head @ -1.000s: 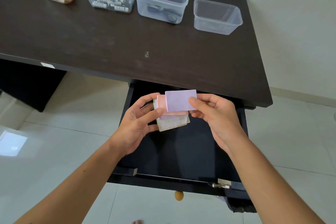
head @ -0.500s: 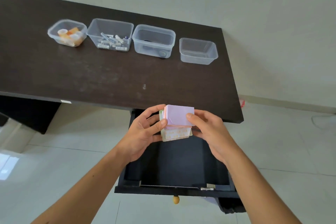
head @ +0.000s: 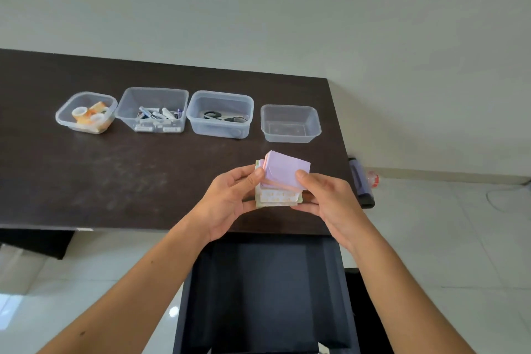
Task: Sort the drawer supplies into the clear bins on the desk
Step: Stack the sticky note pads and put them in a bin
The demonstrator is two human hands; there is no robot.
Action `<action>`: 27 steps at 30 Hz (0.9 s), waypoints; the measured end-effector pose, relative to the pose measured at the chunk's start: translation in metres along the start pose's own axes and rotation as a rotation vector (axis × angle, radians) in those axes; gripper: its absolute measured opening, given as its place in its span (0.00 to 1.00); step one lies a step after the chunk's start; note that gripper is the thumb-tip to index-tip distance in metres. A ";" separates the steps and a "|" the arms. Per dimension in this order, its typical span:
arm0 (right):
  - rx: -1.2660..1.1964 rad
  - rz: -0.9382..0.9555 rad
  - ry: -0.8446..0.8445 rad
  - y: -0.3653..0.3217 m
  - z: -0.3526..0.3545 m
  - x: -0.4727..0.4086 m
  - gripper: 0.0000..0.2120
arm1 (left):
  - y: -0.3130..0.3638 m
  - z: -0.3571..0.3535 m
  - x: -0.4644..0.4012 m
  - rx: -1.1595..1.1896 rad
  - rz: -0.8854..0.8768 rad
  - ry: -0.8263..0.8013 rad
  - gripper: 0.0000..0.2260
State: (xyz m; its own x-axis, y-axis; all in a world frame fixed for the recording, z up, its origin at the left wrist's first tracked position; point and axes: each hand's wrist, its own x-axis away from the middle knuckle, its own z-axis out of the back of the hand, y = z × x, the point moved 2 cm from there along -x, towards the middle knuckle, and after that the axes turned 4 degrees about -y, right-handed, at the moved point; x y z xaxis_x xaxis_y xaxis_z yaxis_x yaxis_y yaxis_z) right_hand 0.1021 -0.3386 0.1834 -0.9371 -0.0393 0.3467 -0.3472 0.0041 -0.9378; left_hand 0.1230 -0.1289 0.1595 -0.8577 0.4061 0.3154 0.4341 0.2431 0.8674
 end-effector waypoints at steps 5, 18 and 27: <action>0.082 0.035 0.046 -0.012 0.019 -0.056 0.05 | 0.022 -0.011 -0.056 -0.122 0.032 0.027 0.16; 0.147 0.011 0.008 -0.038 0.048 -0.183 0.13 | 0.060 -0.013 -0.170 -0.202 0.057 0.088 0.15; 0.258 0.022 0.081 -0.051 0.069 -0.225 0.11 | 0.060 -0.005 -0.230 -0.337 0.054 0.076 0.13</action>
State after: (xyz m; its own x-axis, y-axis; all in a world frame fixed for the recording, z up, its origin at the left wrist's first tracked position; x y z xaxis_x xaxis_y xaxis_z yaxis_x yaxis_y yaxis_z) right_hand 0.3327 -0.3991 0.1522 -0.9476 0.0381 0.3171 -0.3163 -0.2507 -0.9149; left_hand 0.3450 -0.2124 0.1413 -0.8594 0.3402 0.3816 0.3756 -0.0863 0.9228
